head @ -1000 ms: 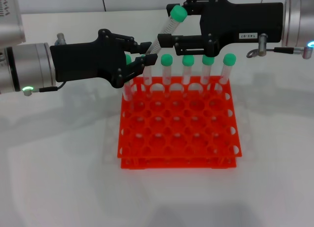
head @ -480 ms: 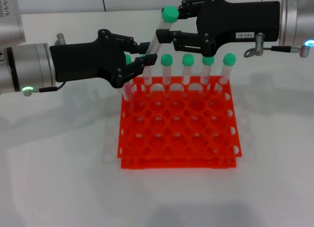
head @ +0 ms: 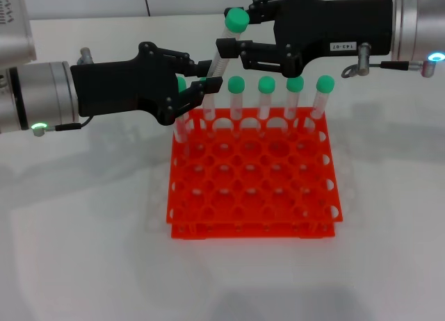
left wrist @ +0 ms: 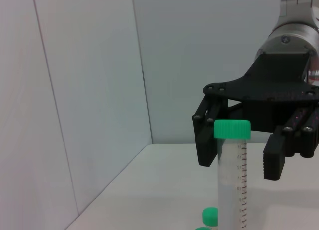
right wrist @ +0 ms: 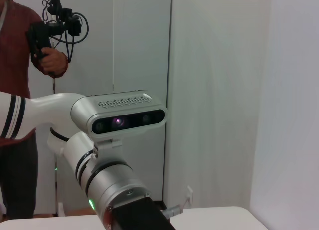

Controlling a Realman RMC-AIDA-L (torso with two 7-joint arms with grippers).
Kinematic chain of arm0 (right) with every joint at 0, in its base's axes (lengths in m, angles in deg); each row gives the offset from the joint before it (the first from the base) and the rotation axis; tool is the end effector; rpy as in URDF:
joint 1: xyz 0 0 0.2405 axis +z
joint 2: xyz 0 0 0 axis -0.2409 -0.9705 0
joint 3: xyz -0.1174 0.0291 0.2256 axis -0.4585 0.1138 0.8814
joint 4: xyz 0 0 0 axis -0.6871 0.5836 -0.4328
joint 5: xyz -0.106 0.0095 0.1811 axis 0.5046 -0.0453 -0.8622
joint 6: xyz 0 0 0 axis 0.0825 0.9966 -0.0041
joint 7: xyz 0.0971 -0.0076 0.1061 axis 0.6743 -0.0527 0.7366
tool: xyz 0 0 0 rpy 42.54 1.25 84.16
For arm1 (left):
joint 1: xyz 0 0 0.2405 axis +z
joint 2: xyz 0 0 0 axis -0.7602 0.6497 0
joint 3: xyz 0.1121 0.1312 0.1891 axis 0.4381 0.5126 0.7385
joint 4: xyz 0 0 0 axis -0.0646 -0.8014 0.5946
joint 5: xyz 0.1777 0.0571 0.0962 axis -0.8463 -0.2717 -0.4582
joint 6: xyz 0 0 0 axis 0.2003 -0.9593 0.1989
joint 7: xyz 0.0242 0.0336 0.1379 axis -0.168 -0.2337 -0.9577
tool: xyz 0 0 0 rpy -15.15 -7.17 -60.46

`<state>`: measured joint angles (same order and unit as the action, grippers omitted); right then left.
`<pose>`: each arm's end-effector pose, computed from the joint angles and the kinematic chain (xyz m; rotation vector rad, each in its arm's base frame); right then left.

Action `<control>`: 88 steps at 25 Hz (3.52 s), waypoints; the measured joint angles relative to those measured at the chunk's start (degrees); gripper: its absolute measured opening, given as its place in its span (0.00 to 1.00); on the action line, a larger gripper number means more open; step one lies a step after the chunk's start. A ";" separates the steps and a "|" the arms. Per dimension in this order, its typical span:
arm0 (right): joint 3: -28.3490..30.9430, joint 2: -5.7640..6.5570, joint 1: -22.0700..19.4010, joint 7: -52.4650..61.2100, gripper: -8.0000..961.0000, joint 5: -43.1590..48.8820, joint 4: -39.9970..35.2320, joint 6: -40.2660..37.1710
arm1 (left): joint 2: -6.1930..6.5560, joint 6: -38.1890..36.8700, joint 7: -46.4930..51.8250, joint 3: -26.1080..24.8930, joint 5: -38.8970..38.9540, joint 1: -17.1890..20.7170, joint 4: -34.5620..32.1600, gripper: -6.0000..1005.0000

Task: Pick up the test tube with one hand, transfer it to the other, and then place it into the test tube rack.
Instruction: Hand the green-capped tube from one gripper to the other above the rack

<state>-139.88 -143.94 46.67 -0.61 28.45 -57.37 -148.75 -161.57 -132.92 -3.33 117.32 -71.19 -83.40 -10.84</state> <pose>0.1133 0.3717 0.0189 -2.7524 0.0241 0.8280 -0.1962 0.3630 -0.0080 -2.7430 -0.0757 -0.7214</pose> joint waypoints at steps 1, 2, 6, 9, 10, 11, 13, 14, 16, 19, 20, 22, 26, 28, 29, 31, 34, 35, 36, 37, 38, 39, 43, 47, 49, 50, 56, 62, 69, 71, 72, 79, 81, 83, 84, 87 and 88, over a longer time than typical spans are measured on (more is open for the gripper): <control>0.00 0.00 0.00 0.00 0.43 0.00 0.00 0.00 | 0.00 0.00 0.00 0.00 -0.02 0.00 0.00 0.28; 0.01 0.00 0.00 0.00 0.42 0.00 0.00 0.00 | 0.00 0.00 0.00 0.00 -0.04 0.00 0.00 0.28; 0.03 0.00 0.00 0.00 0.40 0.00 0.00 0.00 | 0.00 0.00 0.00 0.00 -0.23 -0.13 0.00 0.28; 0.04 0.00 0.00 0.00 0.39 -0.01 0.00 0.00 | 0.00 0.01 0.00 0.00 -0.33 -0.21 0.00 0.28; 0.04 0.00 0.00 0.00 0.38 -0.03 0.00 0.00 | 0.00 0.02 -0.01 0.00 -0.34 -0.22 0.00 0.28; 0.04 0.00 0.00 0.00 0.38 -0.14 0.00 0.00 | 0.00 0.02 0.00 0.00 -0.34 -0.23 0.00 0.28; 0.00 0.00 -0.01 0.00 0.37 -0.42 0.00 0.00 | 0.00 0.03 -0.01 0.00 -0.36 -0.23 0.00 0.28; -0.06 0.00 -0.01 -0.01 0.36 -0.59 0.00 0.00 | 0.00 0.03 0.00 0.00 -0.37 -0.20 0.00 0.29; -0.22 0.00 0.00 -0.03 0.35 -0.64 0.00 0.00 | 0.00 0.04 -0.01 0.00 -0.39 -0.16 0.00 0.29; -0.61 0.00 0.12 -0.07 0.34 -0.65 0.00 0.01 | 0.00 0.06 -0.01 0.00 -0.41 -0.16 0.00 0.29; -0.61 0.01 0.16 -0.07 0.33 -0.65 0.00 0.01 | 0.00 0.07 -0.01 0.00 -0.44 -0.16 0.00 0.29; -0.64 0.00 0.21 -0.08 0.32 -0.65 0.00 0.00 | 0.00 0.08 -0.01 0.00 -0.47 -0.16 0.00 0.29; -0.73 0.00 0.35 -0.09 0.30 -0.65 0.01 0.00 | 0.00 0.08 0.03 0.00 -0.47 -0.18 0.00 0.29; -0.75 0.00 0.37 -0.08 0.29 -0.69 0.01 0.00 | 0.00 0.08 0.07 0.00 -0.46 -0.17 0.00 0.29; -0.76 0.00 0.38 -0.08 0.28 -0.75 0.02 0.01 | 0.00 0.08 0.07 0.00 -0.46 -0.16 -0.01 0.29; -0.77 0.02 0.42 -0.08 0.28 -0.99 0.11 0.02 | 0.00 0.08 0.08 0.00 -0.38 -0.13 -0.01 0.29; -0.77 0.07 0.46 -0.07 0.27 -1.26 0.28 0.03 | 0.00 0.08 0.14 0.08 -0.31 -0.13 -0.02 0.29; -0.77 0.06 0.47 -0.06 0.27 -1.28 0.31 0.08 | 0.00 0.09 0.17 0.12 -0.33 -0.16 -0.02 0.29; -0.77 0.05 0.48 -0.06 0.27 -1.30 0.31 0.13 | 0.00 0.09 0.18 0.13 -0.33 -0.18 -0.01 0.29; -0.77 0.03 0.48 -0.06 0.27 -1.33 0.31 0.23 | 0.00 0.10 0.18 0.14 -0.34 -0.20 -0.01 0.29; -0.77 0.03 0.49 -0.05 0.27 -1.36 0.31 0.29 | 0.00 0.10 0.18 0.14 -0.34 -0.20 -0.01 0.29; -0.77 0.03 0.49 -0.05 0.27 -1.37 0.31 0.31 | 0.00 0.10 0.18 0.15 -0.34 -0.20 -0.01 0.30; -0.79 0.00 0.49 -0.04 0.27 -1.42 0.25 0.34 | 0.00 0.10 0.26 0.17 -0.39 -0.19 0.01 0.30; -0.85 0.00 0.56 -0.02 0.27 -1.42 0.23 0.35 | 0.00 0.10 0.27 0.19 -0.38 -0.12 0.00 0.30; -0.85 0.00 0.57 -0.01 0.27 -1.44 0.23 0.34 | 0.00 0.10 0.33 0.50 -0.40 -0.12 0.00 0.30; -0.85 0.00 0.57 0.00 0.27 -1.47 0.23 0.32 | 0.00 0.11 0.38 0.64 -0.45 -0.13 0.01 0.30; -0.85 0.00 0.59 0.00 0.27 -1.52 0.14 0.25 | 0.00 0.17 0.44 0.81 -0.43 -0.04 0.01 0.30; -0.84 0.00 0.59 0.00 0.27 -1.56 0.10 0.17 | 0.00 0.25 0.44 0.80 -0.33 0.00 -0.11 0.30; -0.86 0.00 0.59 0.00 0.27 -1.65 0.09 0.30 | 0.00 0.19 0.45 0.79 -0.61 0.01 -0.27 0.31; -0.87 0.00 0.59 0.00 0.27 -1.65 0.08 0.32 | 0.00 0.10 0.45 0.79 -0.61 0.01 -0.30 0.31; -0.88 0.00 0.59 0.00 0.27 -1.65 0.09 0.33 | 0.00 0.07 0.45 0.79 -0.62 0.00 -0.30 0.31; -0.93 0.00 0.58 0.00 0.27 -1.61 0.04 0.35 | 0.00 -0.23 0.61 0.71 -0.12 0.48 -0.40 0.42; -0.93 0.00 0.58 0.00 0.27 -1.59 0.04 0.35 | 0.00 -0.28 0.96 0.63 0.11 0.75 -0.49 0.46; -0.94 0.00 0.52 0.00 0.27 -1.57 0.04 0.35 | 0.00 -0.34 1.64 0.62 0.19 0.81 -0.58 0.50; -0.94 0.00 0.48 0.00 0.27 -1.56 0.03 0.35 | 0.00 -0.38 1.96 0.62 0.20 0.86 -0.69 0.52; -0.94 0.00 0.30 0.00 0.27 -1.55 -0.01 0.35 | 0.00 -0.52 2.57 0.63 0.37 1.87 -2.34 0.64; -0.94 0.00 0.26 0.00 0.27 -1.56 -0.01 0.34 | 0.00 -0.63 2.76 0.64 0.56 2.62 -3.50 0.68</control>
<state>-140.81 -143.94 46.93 -0.61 26.89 -57.38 -148.42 -161.58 -133.55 -0.57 117.96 -70.64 -80.78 -14.34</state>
